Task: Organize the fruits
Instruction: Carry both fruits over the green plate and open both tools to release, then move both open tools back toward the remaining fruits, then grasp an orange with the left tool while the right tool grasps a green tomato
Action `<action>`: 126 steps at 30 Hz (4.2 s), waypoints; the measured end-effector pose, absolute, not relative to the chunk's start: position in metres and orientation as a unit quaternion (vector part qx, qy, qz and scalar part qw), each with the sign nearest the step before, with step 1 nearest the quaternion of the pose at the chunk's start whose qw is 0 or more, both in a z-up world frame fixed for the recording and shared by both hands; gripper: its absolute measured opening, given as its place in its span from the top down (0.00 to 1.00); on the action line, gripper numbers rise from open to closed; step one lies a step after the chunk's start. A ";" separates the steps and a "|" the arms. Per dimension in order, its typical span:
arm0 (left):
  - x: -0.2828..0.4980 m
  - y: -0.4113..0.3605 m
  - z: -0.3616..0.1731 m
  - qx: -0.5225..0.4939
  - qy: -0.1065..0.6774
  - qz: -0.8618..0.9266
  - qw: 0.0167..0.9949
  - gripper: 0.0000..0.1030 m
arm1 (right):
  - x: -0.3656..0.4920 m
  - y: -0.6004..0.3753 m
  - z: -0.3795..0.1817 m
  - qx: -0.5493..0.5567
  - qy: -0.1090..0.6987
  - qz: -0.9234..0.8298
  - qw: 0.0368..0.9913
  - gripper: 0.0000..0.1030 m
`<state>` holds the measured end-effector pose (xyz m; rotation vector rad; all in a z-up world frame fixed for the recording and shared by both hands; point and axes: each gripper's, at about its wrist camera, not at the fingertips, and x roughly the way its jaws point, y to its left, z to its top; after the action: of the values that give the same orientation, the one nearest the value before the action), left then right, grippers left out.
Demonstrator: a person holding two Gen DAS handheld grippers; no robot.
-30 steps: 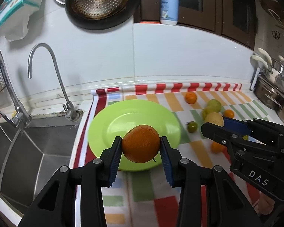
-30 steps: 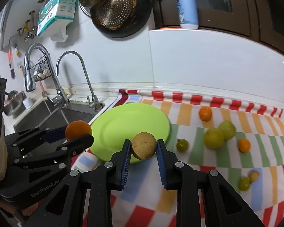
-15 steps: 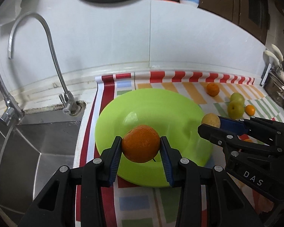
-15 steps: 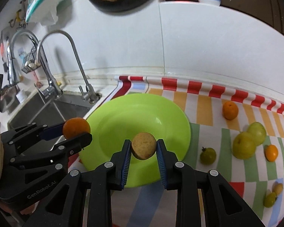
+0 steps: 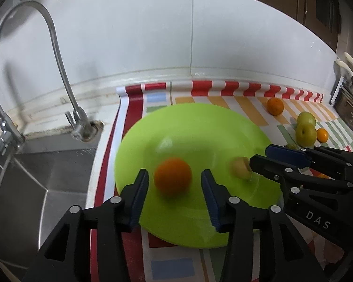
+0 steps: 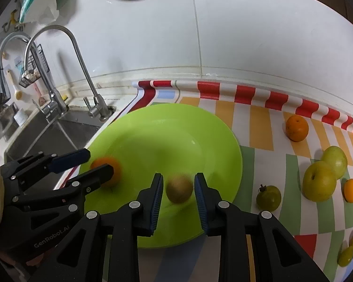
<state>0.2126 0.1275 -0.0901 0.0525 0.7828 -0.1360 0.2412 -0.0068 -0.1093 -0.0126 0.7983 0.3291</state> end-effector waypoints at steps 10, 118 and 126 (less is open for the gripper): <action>0.183 0.127 -0.066 0.023 0.354 -0.052 0.934 0.49 | 0.211 -0.023 -0.082 0.000 0.357 0.142 0.923 0.63; 0.180 -0.097 -0.125 0.083 0.426 -0.187 0.881 0.65 | 0.157 -0.240 -0.132 0.075 0.417 0.017 0.906 0.66; 0.178 -0.096 -0.120 0.078 0.419 -0.188 0.885 0.65 | 0.156 -0.239 -0.128 0.073 0.410 0.019 0.909 0.71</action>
<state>0.1781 -0.0963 -0.1196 0.1632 0.8726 -0.3916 0.1559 -0.2393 -0.1281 0.1501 0.8468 0.0392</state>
